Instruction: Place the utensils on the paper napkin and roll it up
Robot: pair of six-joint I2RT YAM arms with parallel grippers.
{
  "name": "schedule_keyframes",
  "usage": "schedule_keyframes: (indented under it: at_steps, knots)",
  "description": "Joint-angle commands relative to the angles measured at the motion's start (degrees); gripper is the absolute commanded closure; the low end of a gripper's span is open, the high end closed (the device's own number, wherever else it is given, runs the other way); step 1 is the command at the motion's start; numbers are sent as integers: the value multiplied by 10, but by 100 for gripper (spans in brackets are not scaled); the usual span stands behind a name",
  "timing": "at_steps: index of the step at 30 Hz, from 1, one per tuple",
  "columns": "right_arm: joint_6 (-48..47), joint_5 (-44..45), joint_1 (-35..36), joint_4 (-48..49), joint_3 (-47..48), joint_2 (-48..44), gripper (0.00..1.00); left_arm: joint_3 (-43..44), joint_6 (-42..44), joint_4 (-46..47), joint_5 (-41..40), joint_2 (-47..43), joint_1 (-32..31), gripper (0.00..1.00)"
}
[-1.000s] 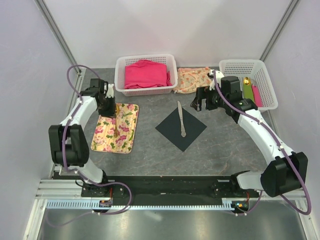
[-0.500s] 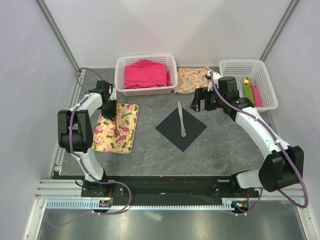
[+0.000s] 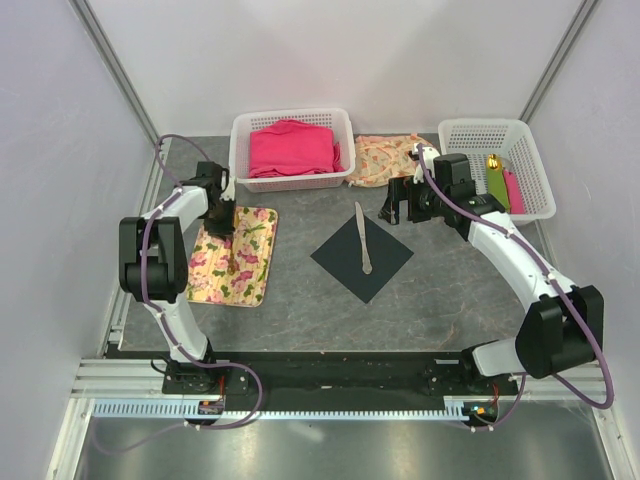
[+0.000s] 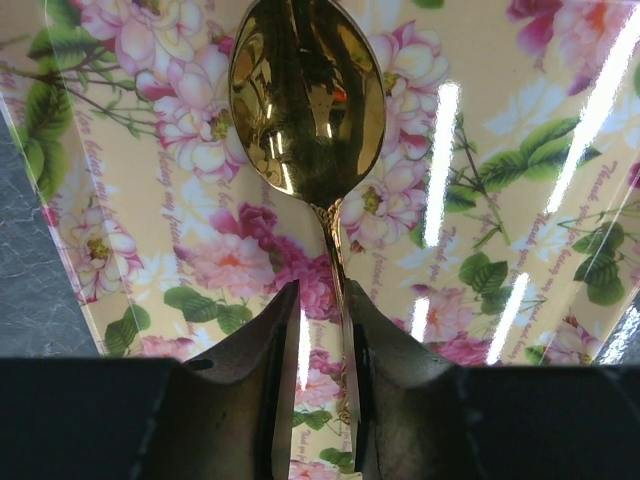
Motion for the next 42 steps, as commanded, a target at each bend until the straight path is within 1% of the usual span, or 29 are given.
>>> schedule_keyframes:
  at_steps: [1,7,8,10,20,21,23,24,25,27,30,33,36,38,42]
  knots:
    - [-4,-5,-3,12,-3,4,2,0,-7,27,-15,12,-4,71]
    - [-4,-5,-3,13,-8,2,2,-5,-8,29,-11,16,-7,72]
    - [-4,-5,-3,13,-9,2,2,-5,-23,29,-9,17,-8,72]
    - [-3,-7,-3,14,-11,3,2,-7,-25,29,-8,18,-9,72]
    - [0,-9,-3,16,-14,0,2,-14,-32,31,-30,22,-13,74]
    - [0,-9,-3,17,-14,0,2,-16,-34,32,-36,21,-13,77]
    - [1,-9,-3,17,-14,1,2,-19,-37,31,-40,16,-13,80]
    - [1,-9,-3,17,-14,0,2,-19,-40,30,-41,13,-13,88]
    - [1,-10,-3,17,-14,-1,2,-20,-45,27,-40,9,-14,92]
    - [1,-9,-3,17,-14,-3,2,-16,-63,20,-36,-7,-14,98]
    - [3,-9,-3,17,-14,-7,2,-8,-99,-3,-29,-35,-15,98]
    - [4,-8,-3,16,-15,-13,2,17,-144,-45,-27,-66,-26,98]
    - [3,-7,-3,16,-18,-18,2,53,-196,-101,-43,-77,-57,98]
    - [4,-6,-3,17,-20,-21,2,70,-234,-143,-55,-80,-94,98]
    - [2,9,-3,16,-21,-25,2,75,-303,-155,-76,-95,-153,98]
